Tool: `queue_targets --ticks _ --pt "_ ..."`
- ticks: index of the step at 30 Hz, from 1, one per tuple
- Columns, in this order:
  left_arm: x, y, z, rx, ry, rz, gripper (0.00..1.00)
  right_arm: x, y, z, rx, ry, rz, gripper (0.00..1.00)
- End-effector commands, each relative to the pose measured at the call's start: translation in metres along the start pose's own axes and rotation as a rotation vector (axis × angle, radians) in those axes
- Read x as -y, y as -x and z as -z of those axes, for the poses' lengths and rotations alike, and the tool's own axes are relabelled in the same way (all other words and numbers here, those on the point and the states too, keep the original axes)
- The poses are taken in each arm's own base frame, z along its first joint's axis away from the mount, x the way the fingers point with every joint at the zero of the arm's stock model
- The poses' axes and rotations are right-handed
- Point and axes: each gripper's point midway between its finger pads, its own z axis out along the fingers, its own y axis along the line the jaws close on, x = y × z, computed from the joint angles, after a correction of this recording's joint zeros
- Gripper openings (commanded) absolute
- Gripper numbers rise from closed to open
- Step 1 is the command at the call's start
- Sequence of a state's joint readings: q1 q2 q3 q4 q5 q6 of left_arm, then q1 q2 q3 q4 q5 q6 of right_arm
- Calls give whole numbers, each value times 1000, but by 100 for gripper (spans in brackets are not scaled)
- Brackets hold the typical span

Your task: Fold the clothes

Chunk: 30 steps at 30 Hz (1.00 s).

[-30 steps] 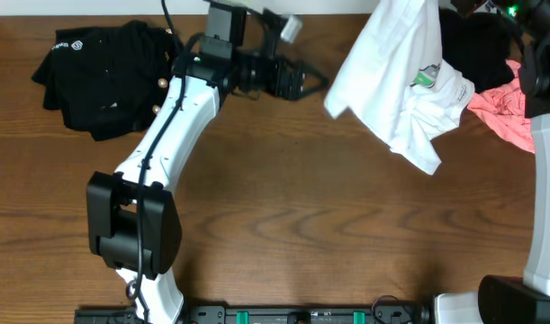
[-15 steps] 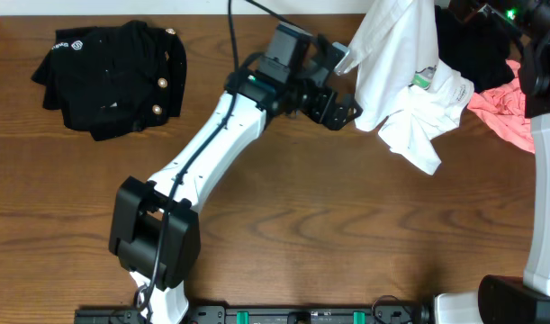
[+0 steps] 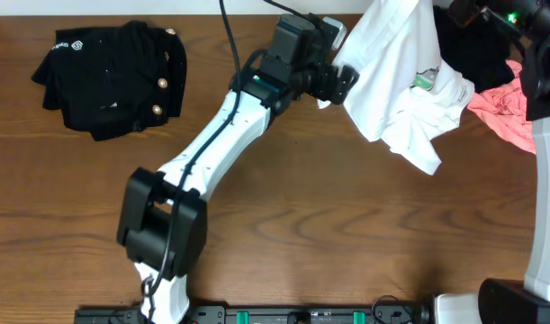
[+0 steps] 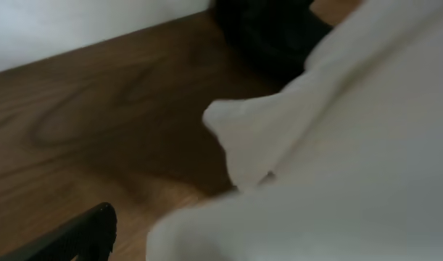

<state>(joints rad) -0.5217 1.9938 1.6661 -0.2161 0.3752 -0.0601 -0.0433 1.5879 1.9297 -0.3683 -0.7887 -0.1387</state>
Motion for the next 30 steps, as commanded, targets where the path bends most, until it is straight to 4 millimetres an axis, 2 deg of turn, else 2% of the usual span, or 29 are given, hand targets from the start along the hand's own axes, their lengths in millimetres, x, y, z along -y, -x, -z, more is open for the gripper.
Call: queue_targets --ticks 1,8,9,13,14,16,19,25,26,28,30 --pt "-15 -12 -24 -9 31 36 97 -23 23 11 39 53 22 1" --pt "-25 -12 -55 58 20 64 96 -28 25 13 39 60 22 1" --pt "-26 -12 -56 64 20 62 91 -28 25 13 39 60 22 1" --pt "-28 -4 -55 96 25 54 60 -28 25 13 38 63 21 1" --pt "-28 3 -55 123 22 46 49 -29 24 13 37 67 19 1" --pt "-26 14 -53 170 15 32 48 -30 23 13 33 72 14 1" --pt "-24 27 -50 223 6 15 50 -30 21 13 26 73 7 1" --pt "-26 32 -49 242 22 12 52 -38 23 14 32 114 7 1" --pt "-26 34 -49 252 23 9 46 -39 23 14 33 123 7 1" --pt "-25 41 -47 279 18 2 9 -40 22 14 31 126 5 1" --pt "-23 48 -45 310 13 -8 6 -40 22 14 31 126 3 1"
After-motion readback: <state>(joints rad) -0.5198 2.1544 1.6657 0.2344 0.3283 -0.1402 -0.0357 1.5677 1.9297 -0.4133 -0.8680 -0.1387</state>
